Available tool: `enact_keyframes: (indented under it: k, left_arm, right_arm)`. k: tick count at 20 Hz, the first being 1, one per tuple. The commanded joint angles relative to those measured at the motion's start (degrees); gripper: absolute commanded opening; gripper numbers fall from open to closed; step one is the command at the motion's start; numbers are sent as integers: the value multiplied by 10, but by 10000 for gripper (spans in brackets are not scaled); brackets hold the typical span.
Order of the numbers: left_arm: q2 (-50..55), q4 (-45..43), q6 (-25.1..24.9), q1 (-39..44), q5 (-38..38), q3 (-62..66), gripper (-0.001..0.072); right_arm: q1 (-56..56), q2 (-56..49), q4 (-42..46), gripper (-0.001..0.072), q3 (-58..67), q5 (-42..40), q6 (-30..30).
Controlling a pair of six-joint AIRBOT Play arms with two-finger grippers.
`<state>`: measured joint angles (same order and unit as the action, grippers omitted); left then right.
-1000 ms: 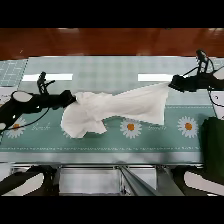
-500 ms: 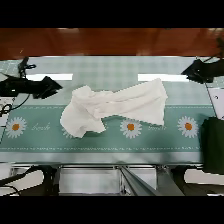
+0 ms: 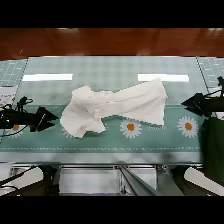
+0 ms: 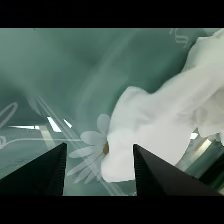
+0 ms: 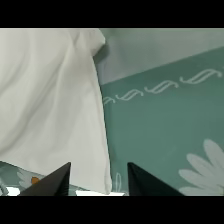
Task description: Fold the shirts.
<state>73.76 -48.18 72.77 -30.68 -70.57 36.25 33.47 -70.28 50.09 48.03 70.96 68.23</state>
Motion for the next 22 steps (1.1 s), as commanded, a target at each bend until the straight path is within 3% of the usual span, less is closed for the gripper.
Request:
enact_keyframes:
  k: [1, 3, 7, 8, 9, 15, 22]
  left_arm:
    - [13, 47, -31, 1, 8, -24, 508]
    - [23, 91, -64, 29, 17, -24, 508]
    - [55, 103, -68, 117, 66, -19, 505]
    - [62, 103, -68, 127, 70, -10, 323]
    - [62, 103, -79, 128, 69, -1, 31]
    - [59, 102, -78, 125, 35, 45, 25]
    - [59, 103, -78, 126, 37, 45, 26]
  right_arm:
    - [5, 12, -7, 411, -42, -5, -19]
    - [5, 12, -7, 411, -42, -10, -19]
    - [5, 12, -6, 411, -42, -14, -16]
    - [5, 12, -4, 411, -42, -8, -16]
    - [5, 12, 3, 411, -42, -3, -16]
    - [-11, 8, 32, 406, -110, -25, 3]
    - [-125, -78, -33, 406, -109, -62, -4]
